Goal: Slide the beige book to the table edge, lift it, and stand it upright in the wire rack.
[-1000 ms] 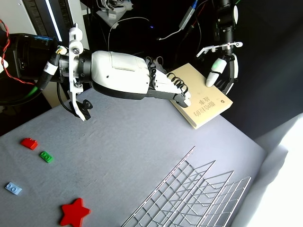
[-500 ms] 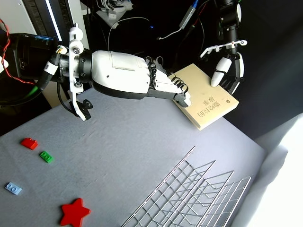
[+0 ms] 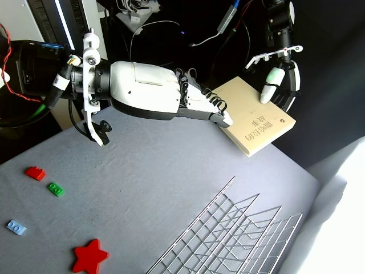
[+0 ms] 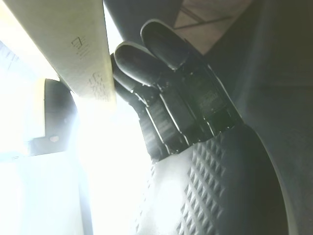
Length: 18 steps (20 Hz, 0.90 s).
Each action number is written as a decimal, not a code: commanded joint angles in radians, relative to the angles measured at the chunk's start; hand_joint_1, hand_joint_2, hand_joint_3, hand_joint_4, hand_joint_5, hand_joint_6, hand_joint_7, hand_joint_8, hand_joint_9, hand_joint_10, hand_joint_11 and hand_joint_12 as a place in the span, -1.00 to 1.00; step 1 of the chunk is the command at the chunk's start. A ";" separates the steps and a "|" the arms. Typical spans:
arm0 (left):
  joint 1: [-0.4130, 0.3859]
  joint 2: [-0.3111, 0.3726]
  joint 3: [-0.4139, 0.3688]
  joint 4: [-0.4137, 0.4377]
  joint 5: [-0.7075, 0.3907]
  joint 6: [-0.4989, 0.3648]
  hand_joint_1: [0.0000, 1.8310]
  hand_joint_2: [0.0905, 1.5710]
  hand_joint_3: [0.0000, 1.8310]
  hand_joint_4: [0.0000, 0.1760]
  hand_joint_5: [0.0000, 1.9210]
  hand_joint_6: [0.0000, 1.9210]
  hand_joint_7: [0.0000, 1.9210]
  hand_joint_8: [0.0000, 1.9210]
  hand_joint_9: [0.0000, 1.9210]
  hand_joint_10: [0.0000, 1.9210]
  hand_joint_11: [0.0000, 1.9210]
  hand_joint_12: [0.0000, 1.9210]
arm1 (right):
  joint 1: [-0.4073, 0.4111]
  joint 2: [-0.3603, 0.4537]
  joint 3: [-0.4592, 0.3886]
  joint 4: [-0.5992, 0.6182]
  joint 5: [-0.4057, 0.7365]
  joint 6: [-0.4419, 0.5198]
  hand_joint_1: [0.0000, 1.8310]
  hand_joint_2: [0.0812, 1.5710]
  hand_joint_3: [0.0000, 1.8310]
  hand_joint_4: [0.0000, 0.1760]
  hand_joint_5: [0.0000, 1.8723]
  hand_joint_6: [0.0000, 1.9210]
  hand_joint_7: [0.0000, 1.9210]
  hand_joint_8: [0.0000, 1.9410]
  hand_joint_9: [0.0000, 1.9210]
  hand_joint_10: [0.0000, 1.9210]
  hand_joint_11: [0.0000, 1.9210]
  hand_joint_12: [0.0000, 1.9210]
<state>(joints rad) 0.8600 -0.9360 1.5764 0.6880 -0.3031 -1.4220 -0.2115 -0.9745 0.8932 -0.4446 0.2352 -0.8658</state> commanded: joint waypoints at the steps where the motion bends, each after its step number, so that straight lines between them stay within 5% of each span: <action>1: -0.007 0.015 0.010 -0.021 -0.023 -0.001 0.50 0.40 -1.00 -1.00 -0.15 0.04 0.01 0.05 0.01 0.29 -0.16 0.34 | 0.006 0.004 -0.002 0.013 0.114 -0.002 -0.17 0.46 -1.00 -1.00 -0.67 -0.99 -0.74 -0.99 -0.83 -0.99 -1.00 -0.65; 8: -0.008 0.019 0.005 -0.021 -0.018 -0.004 0.50 0.40 -1.00 -1.00 -0.15 0.05 0.02 0.02 0.01 0.30 -0.15 0.35 | 0.006 0.003 -0.002 0.013 0.115 -0.004 -0.20 0.46 -1.00 -1.00 -0.68 -1.00 -0.74 -1.00 -0.81 -0.99 -1.00 -0.69; 14: -0.022 0.024 -0.009 -0.012 0.004 -0.004 0.50 0.40 -1.00 -1.00 -0.15 0.04 0.02 0.03 0.01 0.29 -0.12 0.37 | 0.006 0.003 -0.002 0.013 0.115 -0.007 -0.17 0.42 -1.00 -1.00 -0.65 -0.99 -0.70 -0.99 -0.78 -0.98 -1.00 -0.49; 18: -0.022 0.025 -0.014 -0.008 0.006 -0.004 0.50 0.40 -1.00 -1.00 -0.15 0.04 0.01 0.04 0.00 0.32 -0.14 0.38 | 0.006 0.003 -0.002 0.013 0.115 -0.007 -0.25 0.47 -1.00 -1.00 -0.68 -1.00 -0.71 -1.00 -0.81 -0.99 -1.00 -0.58</action>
<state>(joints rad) 0.8482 -0.9249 1.5597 0.6964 -0.2733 -1.4227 -0.2115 -0.9745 0.8932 -0.4446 0.2352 -0.8696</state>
